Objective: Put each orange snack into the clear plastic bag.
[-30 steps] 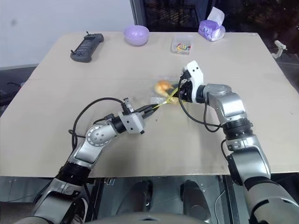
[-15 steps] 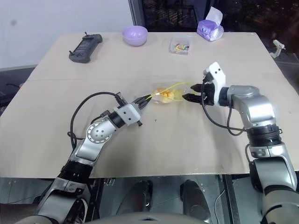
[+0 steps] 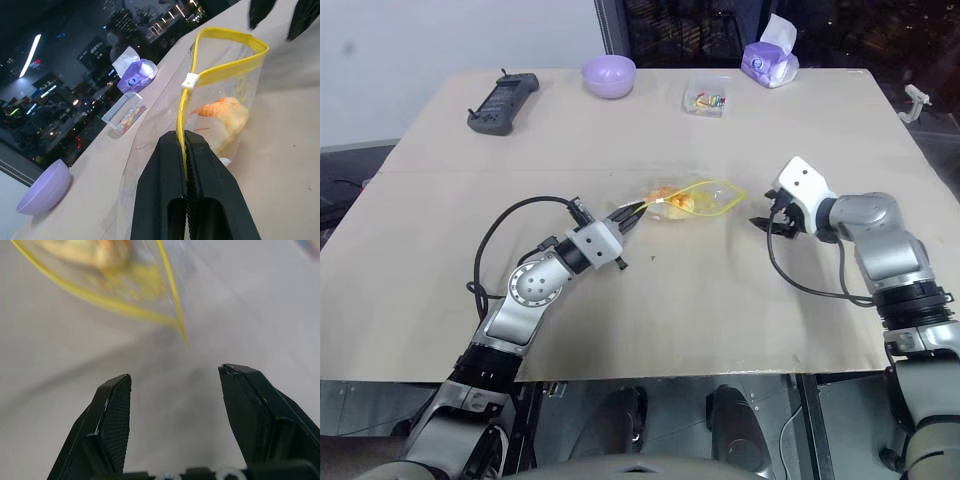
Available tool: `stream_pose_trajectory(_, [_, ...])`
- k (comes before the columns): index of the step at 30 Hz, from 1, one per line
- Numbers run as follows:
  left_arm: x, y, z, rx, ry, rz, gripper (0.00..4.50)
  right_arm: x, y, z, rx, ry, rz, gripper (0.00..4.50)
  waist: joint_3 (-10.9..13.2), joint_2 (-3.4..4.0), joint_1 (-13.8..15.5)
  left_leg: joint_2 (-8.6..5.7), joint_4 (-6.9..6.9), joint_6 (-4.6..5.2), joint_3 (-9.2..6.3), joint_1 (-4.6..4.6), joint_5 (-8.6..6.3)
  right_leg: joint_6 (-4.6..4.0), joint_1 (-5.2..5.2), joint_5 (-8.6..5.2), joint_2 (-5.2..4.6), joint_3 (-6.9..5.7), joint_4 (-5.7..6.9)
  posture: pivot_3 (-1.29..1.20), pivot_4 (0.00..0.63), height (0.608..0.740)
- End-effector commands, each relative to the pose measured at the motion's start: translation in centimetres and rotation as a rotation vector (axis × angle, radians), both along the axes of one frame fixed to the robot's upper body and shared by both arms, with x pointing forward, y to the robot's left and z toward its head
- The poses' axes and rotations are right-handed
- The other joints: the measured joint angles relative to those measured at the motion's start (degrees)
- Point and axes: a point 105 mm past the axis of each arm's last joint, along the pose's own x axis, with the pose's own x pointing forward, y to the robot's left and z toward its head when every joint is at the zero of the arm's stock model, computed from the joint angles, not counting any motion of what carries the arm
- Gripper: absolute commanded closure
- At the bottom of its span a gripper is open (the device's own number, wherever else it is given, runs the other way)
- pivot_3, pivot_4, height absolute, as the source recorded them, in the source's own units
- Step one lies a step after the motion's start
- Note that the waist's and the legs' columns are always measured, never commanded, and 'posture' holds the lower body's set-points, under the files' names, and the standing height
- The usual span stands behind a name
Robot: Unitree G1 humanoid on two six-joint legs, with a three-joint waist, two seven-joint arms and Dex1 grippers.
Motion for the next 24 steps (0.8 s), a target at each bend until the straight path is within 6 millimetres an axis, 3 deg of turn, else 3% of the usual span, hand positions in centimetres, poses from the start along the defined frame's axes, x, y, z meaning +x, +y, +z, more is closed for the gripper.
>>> stream_pose_trajectory(1, [-0.2,0.0,0.9,-0.023,-0.03,-0.005,4.5,0.9,0.6,1.6,-0.089,-0.156,0.032,1.48,0.0,0.0,0.15,0.0,0.0,0.0,-0.01,-0.01,0.0,0.0,0.0,0.0,0.0,-0.01,-0.01,0.0,0.15,0.74])
stream_pose_trajectory(5, [-0.3,0.0,0.8,-0.018,-0.029,-0.004,4.5,1.4,2.2,2.5,-0.067,-0.226,0.082,1.48,0.0,0.0,0.29,-0.01,0.0,0.0,-0.02,-0.02,0.0,0.0,0.0,0.0,-0.01,-0.03,-0.03,0.0,0.15,0.74])
stream_pose_trajectory(6, [-0.4,0.0,0.8,-0.018,-0.029,-0.004,4.5,1.4,2.3,2.5,-0.075,-0.235,0.092,1.72,0.0,0.0,0.26,-0.01,0.0,0.0,-0.02,-0.02,0.0,0.0,0.0,0.0,-0.01,-0.03,-0.03,0.0,0.15,0.74])
stream_pose_trajectory(8, [-0.4,0.0,0.8,-0.018,-0.029,-0.003,4.5,1.4,2.4,2.2,-0.087,-0.233,0.109,2.3,0.0,0.01,0.23,-0.01,0.0,0.0,-0.02,-0.01,0.0,0.0,0.0,0.0,-0.01,-0.03,-0.02,0.0,0.15,0.74])
stream_pose_trajectory(12, [-0.4,0.1,0.8,-0.02,-0.031,0.002,4.5,1.1,2.5,2.1,-0.087,-0.232,0.135,4.24,0.01,0.01,0.26,-0.01,0.0,0.0,-0.02,-0.02,0.0,0.0,0.0,0.0,-0.01,-0.03,-0.03,0.0,0.15,0.74])
stream_pose_trajectory(13, [-0.4,0.1,0.8,-0.02,-0.031,0.003,4.5,1.0,2.5,2.2,-0.085,-0.233,0.137,4.44,0.01,0.01,0.24,-0.01,0.0,0.0,-0.02,-0.01,0.0,0.0,0.0,0.0,-0.01,-0.03,-0.03,0.0,0.15,0.74])
stream_pose_trajectory(18, [-0.5,0.0,1.3,-0.006,-0.056,-0.007,4.5,0.9,1.8,2.7,-0.095,-0.244,0.13,4.44,0.01,0.01,0.25,-0.01,0.0,0.0,-0.03,-0.01,0.0,0.0,0.0,0.0,-0.01,-0.03,-0.02,0.0,0.15,0.74])
stream_pose_trajectory(24, [0.2,0.1,3.7,-0.024,-0.123,0.0,4.5,0.4,-0.6,5.8,-0.123,-0.295,0.081,4.44,0.01,0.02,0.54,-0.02,0.01,0.0,-0.04,-0.04,0.0,0.0,0.0,0.0,-0.02,-0.04,-0.03,0.0,0.15,0.74])
